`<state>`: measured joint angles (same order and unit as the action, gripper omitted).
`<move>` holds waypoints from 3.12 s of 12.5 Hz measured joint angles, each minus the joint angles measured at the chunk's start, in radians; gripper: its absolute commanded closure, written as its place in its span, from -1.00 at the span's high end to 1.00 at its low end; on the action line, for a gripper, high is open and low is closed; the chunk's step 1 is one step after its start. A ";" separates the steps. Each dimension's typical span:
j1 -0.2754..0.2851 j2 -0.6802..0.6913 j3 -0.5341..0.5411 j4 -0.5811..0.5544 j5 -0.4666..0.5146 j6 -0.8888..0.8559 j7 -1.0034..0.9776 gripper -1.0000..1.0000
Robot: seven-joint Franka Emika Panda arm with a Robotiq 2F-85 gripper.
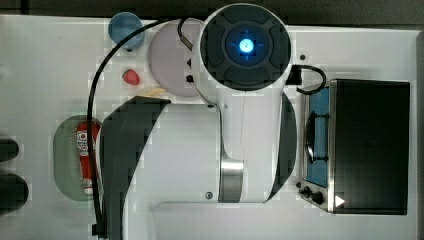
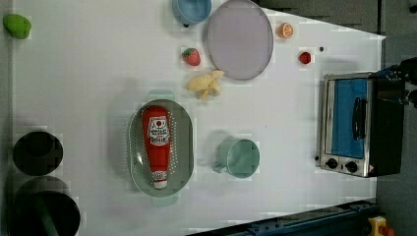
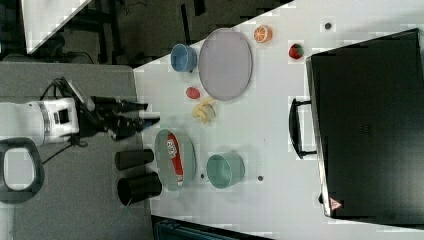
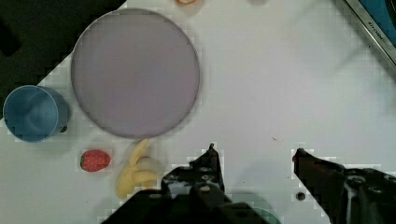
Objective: Pick ketchup from strainer and place it on the table
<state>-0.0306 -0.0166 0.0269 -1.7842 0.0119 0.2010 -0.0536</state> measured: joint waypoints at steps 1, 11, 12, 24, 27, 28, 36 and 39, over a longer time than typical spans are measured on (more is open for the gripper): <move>-0.046 -0.060 0.042 -0.063 0.002 -0.095 0.003 0.59; -0.068 -0.190 0.287 -0.086 0.022 -0.032 0.030 1.00; -0.057 -0.160 0.333 -0.093 0.021 -0.010 0.030 1.00; 0.028 0.141 0.744 -0.182 -0.024 0.251 0.036 1.00; 0.042 0.241 0.739 -0.253 -0.116 0.393 0.038 1.00; 0.039 0.269 0.736 -0.282 -0.119 0.442 0.038 1.00; 0.022 0.524 0.706 -0.349 -0.301 0.717 0.141 1.00; 0.039 0.576 0.683 -0.358 -0.415 0.764 0.222 1.00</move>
<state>0.0082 0.5591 0.7095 -2.1426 -0.4033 0.9648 0.1687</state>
